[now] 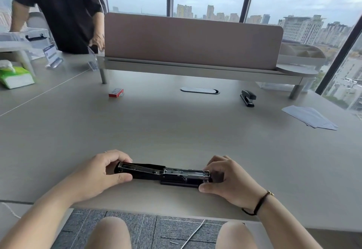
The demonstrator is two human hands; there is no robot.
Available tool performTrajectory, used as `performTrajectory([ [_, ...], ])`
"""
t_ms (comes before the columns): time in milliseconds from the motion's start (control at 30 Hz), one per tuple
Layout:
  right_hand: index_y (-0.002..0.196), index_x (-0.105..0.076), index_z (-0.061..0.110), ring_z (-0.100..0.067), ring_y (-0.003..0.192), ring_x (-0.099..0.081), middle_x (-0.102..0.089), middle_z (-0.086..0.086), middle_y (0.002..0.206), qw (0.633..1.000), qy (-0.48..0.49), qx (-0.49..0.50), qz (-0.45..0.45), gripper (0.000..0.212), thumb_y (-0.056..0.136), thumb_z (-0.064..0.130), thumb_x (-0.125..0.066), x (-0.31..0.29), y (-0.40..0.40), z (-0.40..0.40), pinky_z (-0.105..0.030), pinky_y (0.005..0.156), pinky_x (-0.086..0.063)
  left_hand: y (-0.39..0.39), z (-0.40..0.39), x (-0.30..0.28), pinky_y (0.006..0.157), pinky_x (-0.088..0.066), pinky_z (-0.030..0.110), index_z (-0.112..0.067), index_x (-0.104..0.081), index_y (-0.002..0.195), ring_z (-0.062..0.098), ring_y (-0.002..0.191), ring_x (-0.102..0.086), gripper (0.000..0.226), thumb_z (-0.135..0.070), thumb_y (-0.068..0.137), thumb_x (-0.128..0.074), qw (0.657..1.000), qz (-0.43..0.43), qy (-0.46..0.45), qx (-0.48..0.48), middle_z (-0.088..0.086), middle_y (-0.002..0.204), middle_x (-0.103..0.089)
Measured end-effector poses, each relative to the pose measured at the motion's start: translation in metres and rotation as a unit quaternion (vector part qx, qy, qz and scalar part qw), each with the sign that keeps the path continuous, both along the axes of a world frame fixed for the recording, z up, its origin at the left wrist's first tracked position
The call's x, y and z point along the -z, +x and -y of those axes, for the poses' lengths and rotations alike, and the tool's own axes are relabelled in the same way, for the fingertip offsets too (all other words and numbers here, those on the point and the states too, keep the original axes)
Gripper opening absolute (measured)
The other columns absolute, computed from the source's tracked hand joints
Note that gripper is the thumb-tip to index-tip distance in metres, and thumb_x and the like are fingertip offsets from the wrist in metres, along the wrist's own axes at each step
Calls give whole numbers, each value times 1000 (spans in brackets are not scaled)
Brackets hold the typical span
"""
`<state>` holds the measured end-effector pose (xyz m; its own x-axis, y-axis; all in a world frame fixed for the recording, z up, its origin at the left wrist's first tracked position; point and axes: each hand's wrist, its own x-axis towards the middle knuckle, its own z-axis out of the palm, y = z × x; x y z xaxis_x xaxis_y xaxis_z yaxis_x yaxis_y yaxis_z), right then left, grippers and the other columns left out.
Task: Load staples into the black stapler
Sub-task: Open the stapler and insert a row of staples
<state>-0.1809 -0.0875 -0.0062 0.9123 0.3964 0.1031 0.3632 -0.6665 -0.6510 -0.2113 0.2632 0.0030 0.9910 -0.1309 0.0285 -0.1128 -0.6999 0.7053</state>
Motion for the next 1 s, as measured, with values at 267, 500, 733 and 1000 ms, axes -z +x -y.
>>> performTrajectory([
  [267,83,-73,36,-9,90,-52,-62,8,85,1000,1,-3,3,34,58,59,-72,1,0,0,-24,74,-38,3,12,4,88,-51,39,-42,-69,98,9,87,-65,29,-36,75,-85,1000,18,0,13,-4,96,-73],
  [500,88,-73,37,-8,96,-52,-62,11,90,1000,-14,-3,3,39,58,63,-69,0,0,2,-30,87,-44,2,13,0,78,-48,22,-46,-69,97,7,86,-65,33,-48,68,-83,1000,10,0,18,-6,98,-72],
  [733,100,-70,44,-2,94,-54,-64,13,93,999,-18,-21,-20,44,59,59,-73,-5,2,2,-26,87,-45,3,10,-2,90,-53,37,-44,-70,104,8,94,-67,49,-65,60,-75,999,-10,-19,29,-11,106,-72],
  [1000,93,-77,35,-6,68,-58,-68,10,74,983,155,21,-95,15,79,32,-80,-19,55,-23,-24,66,-45,57,0,-10,74,-55,30,-33,-76,88,7,71,-70,40,-67,66,-76,988,27,-131,-78,-12,78,-77],
])
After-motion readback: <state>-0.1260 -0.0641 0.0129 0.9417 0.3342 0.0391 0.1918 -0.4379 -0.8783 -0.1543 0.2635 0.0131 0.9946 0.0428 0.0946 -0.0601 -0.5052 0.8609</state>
